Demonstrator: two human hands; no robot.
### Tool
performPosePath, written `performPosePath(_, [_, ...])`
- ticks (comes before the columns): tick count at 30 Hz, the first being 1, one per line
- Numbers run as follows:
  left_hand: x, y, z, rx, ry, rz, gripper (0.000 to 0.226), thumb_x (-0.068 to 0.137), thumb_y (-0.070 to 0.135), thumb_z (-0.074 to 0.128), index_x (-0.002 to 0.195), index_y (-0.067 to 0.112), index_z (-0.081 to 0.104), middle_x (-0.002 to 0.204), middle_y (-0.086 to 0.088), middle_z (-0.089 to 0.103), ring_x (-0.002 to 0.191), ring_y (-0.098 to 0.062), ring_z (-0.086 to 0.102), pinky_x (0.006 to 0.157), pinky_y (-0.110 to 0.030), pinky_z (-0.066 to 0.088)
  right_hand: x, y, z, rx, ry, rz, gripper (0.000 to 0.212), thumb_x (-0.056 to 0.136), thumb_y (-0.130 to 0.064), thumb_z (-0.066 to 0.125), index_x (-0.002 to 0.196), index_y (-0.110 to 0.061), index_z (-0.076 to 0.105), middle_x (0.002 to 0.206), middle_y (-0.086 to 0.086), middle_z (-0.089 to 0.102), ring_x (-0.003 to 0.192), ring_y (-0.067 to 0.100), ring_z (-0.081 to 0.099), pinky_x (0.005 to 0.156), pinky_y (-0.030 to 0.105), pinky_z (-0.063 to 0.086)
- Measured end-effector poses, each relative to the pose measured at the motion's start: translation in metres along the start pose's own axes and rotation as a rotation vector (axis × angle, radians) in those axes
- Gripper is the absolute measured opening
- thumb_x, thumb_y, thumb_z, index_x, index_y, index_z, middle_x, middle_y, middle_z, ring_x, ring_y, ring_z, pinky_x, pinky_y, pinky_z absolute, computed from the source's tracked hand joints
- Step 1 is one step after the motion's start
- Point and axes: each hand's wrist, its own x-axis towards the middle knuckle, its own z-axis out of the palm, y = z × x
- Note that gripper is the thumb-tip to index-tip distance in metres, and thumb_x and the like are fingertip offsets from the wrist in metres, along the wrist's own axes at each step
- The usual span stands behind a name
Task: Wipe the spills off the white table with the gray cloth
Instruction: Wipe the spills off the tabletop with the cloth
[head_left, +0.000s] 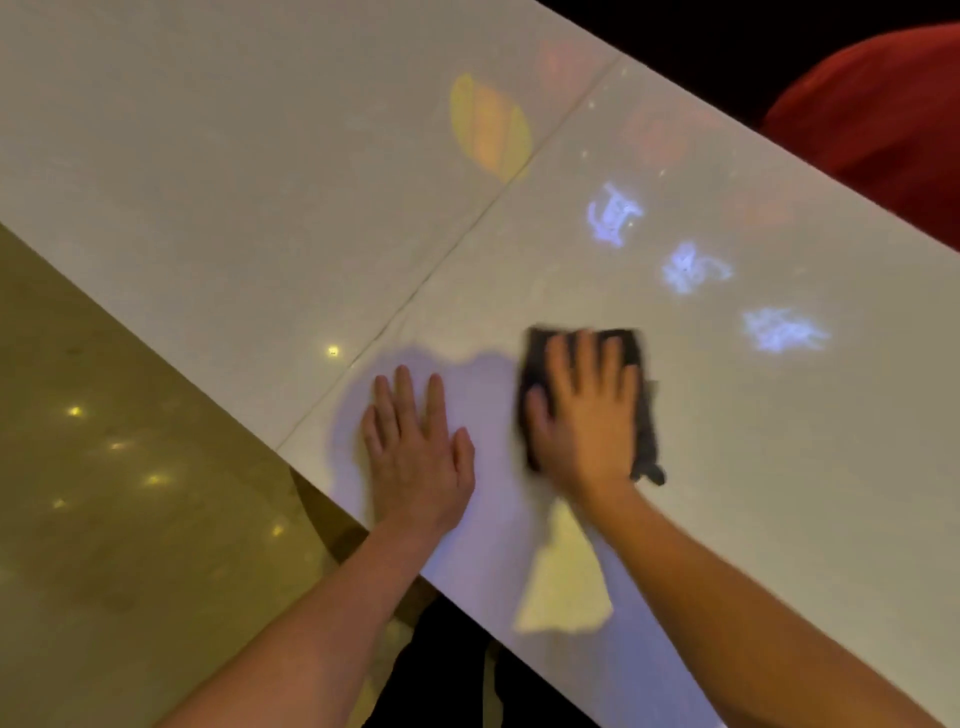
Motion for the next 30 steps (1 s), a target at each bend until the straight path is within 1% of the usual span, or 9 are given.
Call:
performPosePath(2, [-0.001, -0.001, -0.001, 0.018, -0.008, 0.012, 0.069, 0.093, 0.043, 0.027, 0.155, 0.013, 0.021, 0.165, -0.021, 0.010, 0.152, -0.041, 0.004, 0.120, -0.055, 0.014, -0.041, 0.003, 0.002, 0.006, -0.124, -0.584, 0.060, 0.105, -0.045, 0.036, 0.160, -0.021, 0.030, 0.168, 0.013, 0.025, 0.155, 0.042, 0.017, 0.122, 0.061, 0.017])
performPosePath(4, [-0.001, 0.000, -0.001, 0.025, -0.017, 0.024, 0.070, 0.094, 0.043, 0.026, 0.156, 0.012, 0.018, 0.165, -0.022, 0.007, 0.152, -0.042, 0.001, 0.121, -0.056, 0.012, -0.013, 0.047, -0.010, -0.039, -0.165, -0.864, 0.057, 0.107, -0.047, 0.031, 0.161, -0.028, 0.026, 0.170, 0.006, 0.020, 0.157, 0.036, 0.012, 0.126, 0.056, 0.010])
performPosePath(9, [0.010, 0.004, 0.000, 0.044, -0.087, 0.067, 0.071, 0.094, 0.041, 0.022, 0.158, 0.011, 0.009, 0.167, -0.015, 0.000, 0.151, -0.044, -0.009, 0.120, -0.061, 0.004, 0.060, 0.086, -0.032, 0.048, 0.045, 0.345, 0.063, 0.105, -0.046, 0.026, 0.163, -0.025, 0.012, 0.171, 0.012, 0.011, 0.157, 0.039, 0.005, 0.124, 0.059, 0.010])
performPosePath(10, [0.019, 0.009, -0.002, 0.039, -0.105, 0.092, 0.071, 0.095, 0.040, 0.024, 0.158, 0.011, 0.009, 0.167, -0.015, -0.001, 0.150, -0.045, -0.010, 0.119, -0.061, 0.003, 0.052, 0.066, -0.028, 0.049, 0.061, 0.416, 0.065, 0.105, -0.047, 0.028, 0.163, -0.022, 0.013, 0.171, 0.014, 0.011, 0.157, 0.040, 0.005, 0.125, 0.059, 0.008])
performPosePath(14, [0.071, 0.043, -0.017, 0.046, -0.103, 0.225, 0.068, 0.094, 0.032, 0.032, 0.157, 0.012, 0.017, 0.167, -0.016, 0.003, 0.152, -0.041, -0.005, 0.118, -0.059, 0.008, -0.024, 0.016, 0.001, 0.012, -0.044, -0.311, 0.062, 0.105, -0.049, 0.029, 0.161, -0.025, 0.024, 0.170, 0.009, 0.020, 0.157, 0.038, 0.010, 0.123, 0.059, 0.016])
performPosePath(17, [0.103, 0.072, -0.025, 0.097, -0.104, 0.363, 0.065, 0.094, 0.032, 0.030, 0.156, 0.016, 0.017, 0.167, -0.014, 0.002, 0.152, -0.038, -0.004, 0.117, -0.058, 0.011, 0.009, 0.092, -0.020, -0.031, -0.092, -0.631, 0.058, 0.105, -0.050, 0.031, 0.161, -0.032, 0.026, 0.170, 0.003, 0.021, 0.157, 0.034, 0.011, 0.126, 0.054, 0.011])
performPosePath(22, [0.146, 0.117, -0.015, 0.066, -0.042, 0.226, 0.065, 0.100, 0.047, 0.028, 0.156, 0.017, 0.017, 0.166, -0.017, 0.005, 0.151, -0.042, 0.001, 0.116, -0.057, 0.013, 0.114, 0.208, -0.053, 0.094, 0.112, 0.550, 0.064, 0.105, -0.050, 0.024, 0.163, -0.026, 0.012, 0.172, 0.011, 0.007, 0.157, 0.039, 0.003, 0.124, 0.060, 0.007])
performPosePath(24, [0.157, 0.135, -0.008, 0.044, -0.051, 0.105, 0.070, 0.098, 0.052, 0.029, 0.157, 0.015, 0.017, 0.166, -0.019, 0.005, 0.151, -0.044, 0.001, 0.117, -0.060, 0.011, 0.124, 0.187, -0.048, 0.085, 0.108, 0.629, 0.067, 0.104, -0.050, 0.025, 0.163, -0.024, 0.010, 0.172, 0.013, 0.005, 0.157, 0.041, 0.001, 0.124, 0.061, 0.005])
performPosePath(30, [0.153, 0.147, -0.001, 0.112, -0.014, 0.050, 0.083, 0.092, 0.064, 0.026, 0.154, 0.009, 0.023, 0.163, -0.025, 0.016, 0.149, -0.048, 0.008, 0.116, -0.063, 0.013, 0.118, 0.180, -0.040, -0.044, -0.102, -0.816, 0.058, 0.105, -0.052, 0.032, 0.160, -0.034, 0.028, 0.170, 0.002, 0.022, 0.158, 0.032, 0.011, 0.127, 0.051, 0.005])
